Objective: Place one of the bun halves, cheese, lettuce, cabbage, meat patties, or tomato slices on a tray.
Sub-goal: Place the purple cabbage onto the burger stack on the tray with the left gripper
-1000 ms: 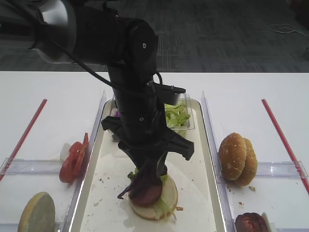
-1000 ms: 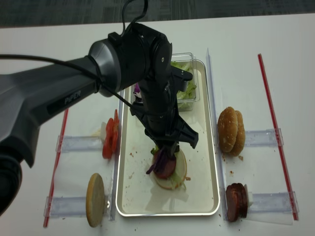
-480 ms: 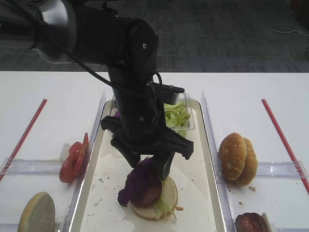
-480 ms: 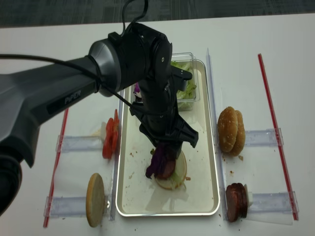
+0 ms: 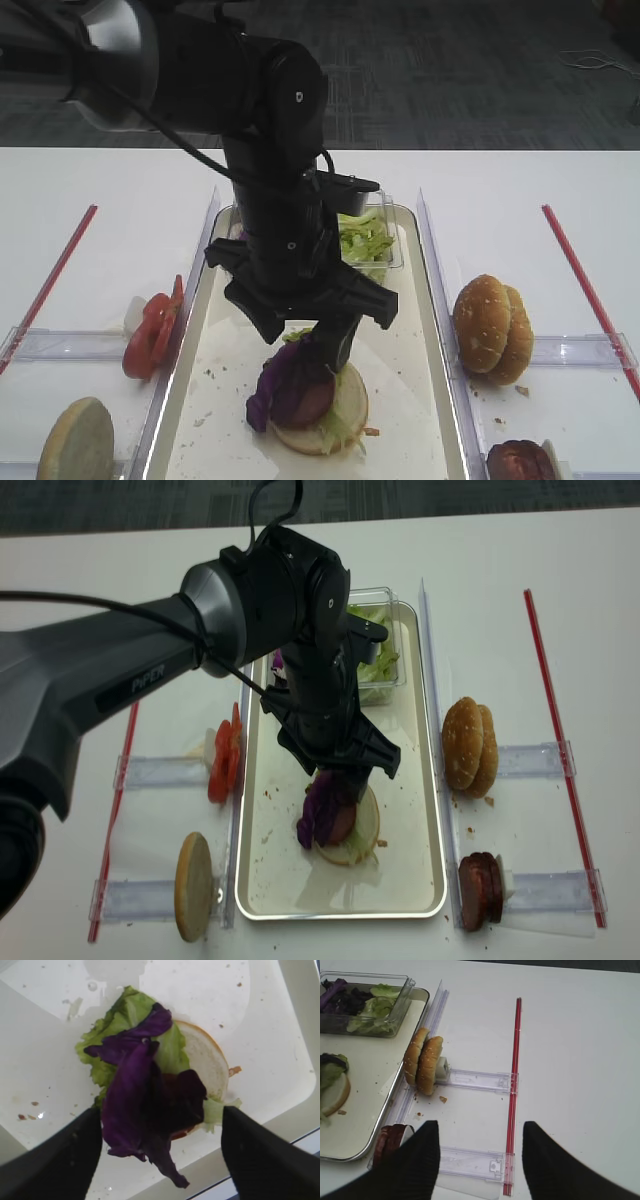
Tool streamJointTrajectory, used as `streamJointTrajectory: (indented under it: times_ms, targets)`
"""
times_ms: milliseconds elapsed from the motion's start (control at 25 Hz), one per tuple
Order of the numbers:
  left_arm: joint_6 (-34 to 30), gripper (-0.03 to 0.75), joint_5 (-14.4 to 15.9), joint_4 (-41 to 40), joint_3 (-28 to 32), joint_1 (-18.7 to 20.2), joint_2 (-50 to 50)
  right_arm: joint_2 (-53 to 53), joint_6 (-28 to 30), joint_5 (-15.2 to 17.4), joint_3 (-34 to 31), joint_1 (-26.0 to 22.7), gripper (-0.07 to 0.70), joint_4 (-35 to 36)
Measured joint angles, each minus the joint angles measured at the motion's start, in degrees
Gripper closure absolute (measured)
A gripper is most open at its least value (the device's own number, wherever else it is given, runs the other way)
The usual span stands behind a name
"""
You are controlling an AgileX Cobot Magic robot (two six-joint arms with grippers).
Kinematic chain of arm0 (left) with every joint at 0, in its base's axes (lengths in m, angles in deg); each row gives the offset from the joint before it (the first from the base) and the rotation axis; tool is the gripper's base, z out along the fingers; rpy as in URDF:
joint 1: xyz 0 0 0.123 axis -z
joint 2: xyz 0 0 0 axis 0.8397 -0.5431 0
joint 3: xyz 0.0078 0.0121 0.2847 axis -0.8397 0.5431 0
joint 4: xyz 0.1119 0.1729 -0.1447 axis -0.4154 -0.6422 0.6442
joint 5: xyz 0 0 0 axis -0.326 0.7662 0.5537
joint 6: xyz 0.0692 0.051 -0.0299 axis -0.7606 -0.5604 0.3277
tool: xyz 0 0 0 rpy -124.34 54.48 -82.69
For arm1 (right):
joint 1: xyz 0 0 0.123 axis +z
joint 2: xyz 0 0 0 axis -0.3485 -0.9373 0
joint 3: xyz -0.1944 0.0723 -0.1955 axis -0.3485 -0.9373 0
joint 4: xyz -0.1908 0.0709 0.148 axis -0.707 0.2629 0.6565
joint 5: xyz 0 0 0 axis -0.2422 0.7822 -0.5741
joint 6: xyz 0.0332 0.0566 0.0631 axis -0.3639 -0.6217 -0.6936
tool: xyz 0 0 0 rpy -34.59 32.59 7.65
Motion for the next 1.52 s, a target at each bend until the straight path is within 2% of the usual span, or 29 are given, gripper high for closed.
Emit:
streamJointTrajectory:
  times_ms: [440,760,1040,1520]
  targets:
    - [0.0,0.213,1.1,-0.8,-0.1,0.0,0.0,0.0,0.1,0.0,0.0,0.0,0.244,0.0]
    - [0.5,0.213,4.9,-1.0,-5.6,0.0,0.0,0.0,0.1,0.0,0.0,0.0,0.244,0.0]
    - [1.0,0.213,5.3,-1.2,-10.5,0.0,0.0,0.0,0.1,0.0,0.0,0.0,0.244,0.0]
    - [2.3,0.213,5.6,-0.8,-11.4,0.0,0.0,0.0,0.1,0.0,0.0,0.0,0.244,0.0]
